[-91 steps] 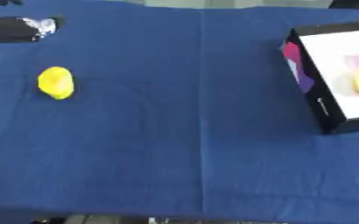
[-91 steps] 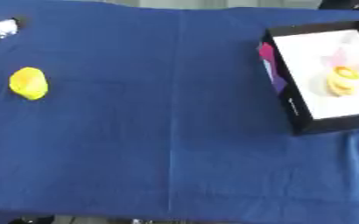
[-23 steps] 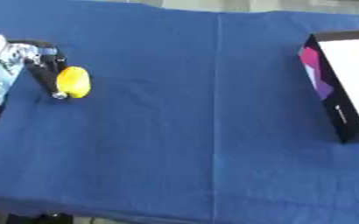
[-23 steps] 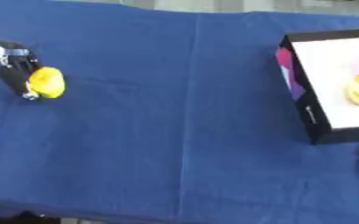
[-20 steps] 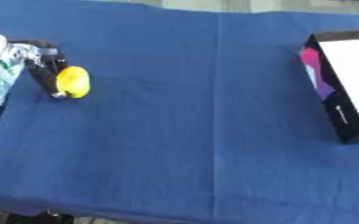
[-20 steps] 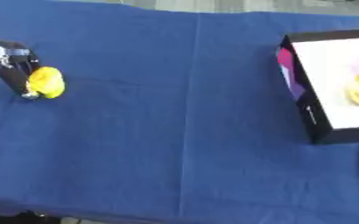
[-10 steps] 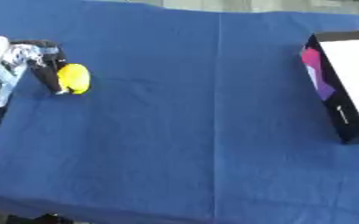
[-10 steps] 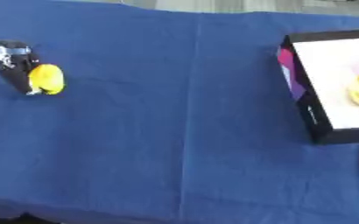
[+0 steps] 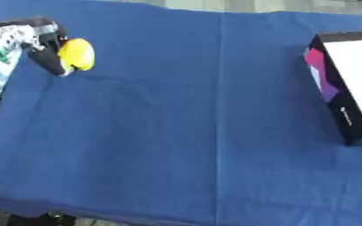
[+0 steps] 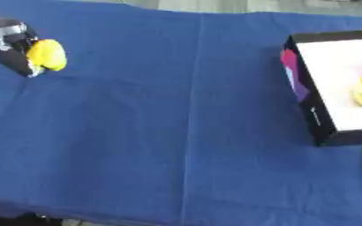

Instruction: Pick up the objects with one hand, pass them to the other hand, and then place them into the box on the other side of the table.

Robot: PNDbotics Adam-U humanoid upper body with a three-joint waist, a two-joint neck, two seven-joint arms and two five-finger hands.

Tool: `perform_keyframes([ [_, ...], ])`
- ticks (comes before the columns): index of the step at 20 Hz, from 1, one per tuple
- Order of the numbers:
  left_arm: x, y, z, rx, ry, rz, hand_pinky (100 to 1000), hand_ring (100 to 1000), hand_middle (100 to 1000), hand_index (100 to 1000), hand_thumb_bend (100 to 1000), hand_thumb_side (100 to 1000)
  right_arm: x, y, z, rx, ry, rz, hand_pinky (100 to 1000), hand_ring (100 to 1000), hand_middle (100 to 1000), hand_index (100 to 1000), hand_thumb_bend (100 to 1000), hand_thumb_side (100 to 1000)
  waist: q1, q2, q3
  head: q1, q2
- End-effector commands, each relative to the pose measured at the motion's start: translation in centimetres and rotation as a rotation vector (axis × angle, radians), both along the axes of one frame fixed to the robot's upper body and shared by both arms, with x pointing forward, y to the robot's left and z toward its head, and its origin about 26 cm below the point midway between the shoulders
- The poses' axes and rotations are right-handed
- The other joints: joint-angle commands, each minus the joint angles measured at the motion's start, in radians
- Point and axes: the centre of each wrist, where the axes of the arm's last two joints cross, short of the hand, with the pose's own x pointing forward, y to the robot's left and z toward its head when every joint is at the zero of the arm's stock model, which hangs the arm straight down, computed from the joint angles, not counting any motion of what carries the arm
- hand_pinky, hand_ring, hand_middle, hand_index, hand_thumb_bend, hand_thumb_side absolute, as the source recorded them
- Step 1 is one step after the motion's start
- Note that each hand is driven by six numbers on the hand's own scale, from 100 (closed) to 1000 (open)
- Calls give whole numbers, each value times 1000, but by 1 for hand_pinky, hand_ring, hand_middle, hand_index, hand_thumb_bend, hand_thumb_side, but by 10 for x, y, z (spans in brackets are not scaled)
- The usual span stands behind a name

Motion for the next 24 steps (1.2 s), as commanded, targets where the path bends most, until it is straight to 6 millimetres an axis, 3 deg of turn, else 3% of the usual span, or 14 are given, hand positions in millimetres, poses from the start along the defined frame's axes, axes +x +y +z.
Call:
perform_keyframes([
  [1,-17,2,31,-48,-118,-22,783,632,583,504,126,100,0,0,10,-24,-26,14,927,1000,968,1000,100,470,-3,-25,1,-13,-10],
  [7,-31,-11,34,-124,-212,-68,773,613,573,501,100,100,5,1,21,-28,-64,50,926,1000,969,1000,100,470,-9,-25,1,-35,-22],
  [13,-27,-31,12,-163,-258,-98,771,609,571,503,100,100,19,9,42,-60,-93,142,926,1000,970,1000,100,470,-13,-27,-3,-43,-28],
  [19,-25,-64,-19,-244,-318,-182,774,597,565,499,100,100,38,29,69,-133,-107,291,923,1000,976,1000,100,470,-21,-31,-11,-54,-23],
  [24,-27,-85,-35,-288,-371,-230,779,594,563,498,100,102,48,44,80,-189,-99,394,922,1000,979,1000,100,470,-28,-34,-13,-61,-21],
])
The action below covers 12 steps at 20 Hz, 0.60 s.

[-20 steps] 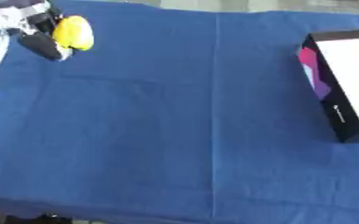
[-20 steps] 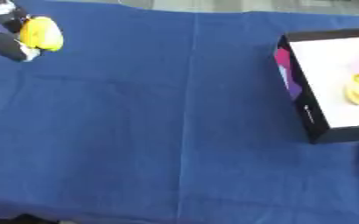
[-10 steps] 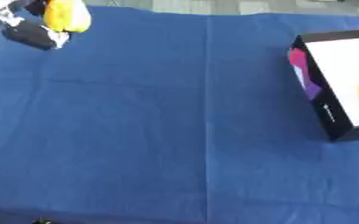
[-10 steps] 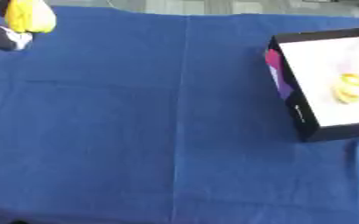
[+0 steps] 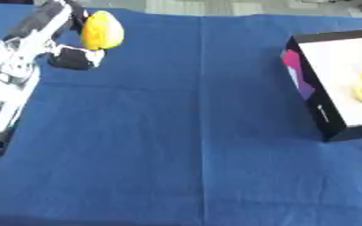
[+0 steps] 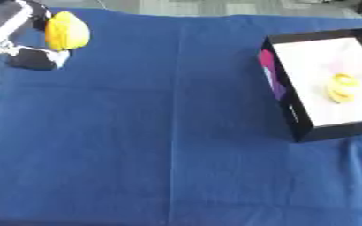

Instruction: Pick up the objects with one hand, pass them to the other hand, and then place them into the box on the other side of the table.

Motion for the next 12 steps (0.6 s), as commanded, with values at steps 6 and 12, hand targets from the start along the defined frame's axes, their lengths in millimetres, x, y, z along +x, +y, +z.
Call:
perform_keyframes([
  [6,-3,-32,-15,-70,-81,-94,783,585,559,498,100,143,10,22,18,-146,12,140,923,1000,989,1000,100,470,-24,-35,-1,-14,-3],
  [12,-5,-55,-36,-131,-55,-185,787,578,556,496,100,193,17,38,22,-218,40,232,924,1000,994,1000,100,470,-28,-32,2,-20,-2],
])
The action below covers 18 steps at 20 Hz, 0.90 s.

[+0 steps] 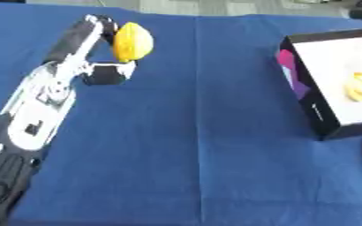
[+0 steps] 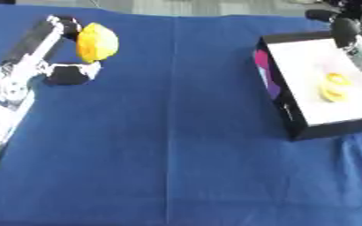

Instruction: Pick up the objects with one hand, pass them to the other hand, and then place them into the box on the other side of the table.

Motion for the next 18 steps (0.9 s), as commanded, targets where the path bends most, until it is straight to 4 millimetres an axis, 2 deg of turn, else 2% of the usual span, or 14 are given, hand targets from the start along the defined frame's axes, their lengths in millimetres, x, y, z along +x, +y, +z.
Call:
perform_keyframes([
  [1,-2,-12,2,-37,-21,-51,788,576,554,495,100,206,-1,6,11,-87,-7,38,924,1000,995,1000,100,470,-13,-31,1,-5,-2],
  [18,-14,-64,-17,-138,-95,-225,791,573,552,496,100,269,11,40,8,-276,-13,114,923,1000,1000,1000,100,389,-31,-16,10,-29,1],
])
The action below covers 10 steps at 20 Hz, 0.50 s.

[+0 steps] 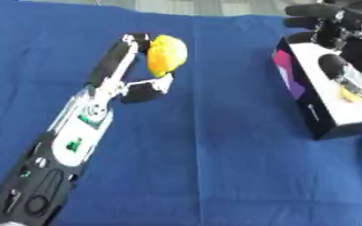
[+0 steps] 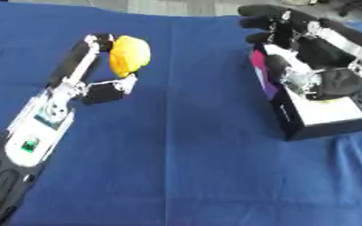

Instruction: Pick up the objects with one hand, pass them to the other hand, and then place them into the box on the other side of the table.

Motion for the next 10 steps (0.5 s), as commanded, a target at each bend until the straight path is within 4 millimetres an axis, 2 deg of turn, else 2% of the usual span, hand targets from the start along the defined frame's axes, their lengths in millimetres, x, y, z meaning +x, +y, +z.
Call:
perform_keyframes([
  [1,-4,-13,7,-17,-39,-47,791,572,552,496,100,273,-1,6,9,-49,-31,14,923,1000,1000,1000,100,383,-13,-15,2,-10,0],
  [6,-8,-24,7,-47,-47,-89,789,570,550,495,100,307,1,13,10,-94,-55,5,920,1000,1000,1000,100,308,-15,-9,5,-24,0],
  [10,-10,-30,4,-76,-43,-108,783,567,549,495,100,338,2,16,11,-122,-89,-4,919,1000,1000,1000,100,283,-21,-4,6,-32,0],
])
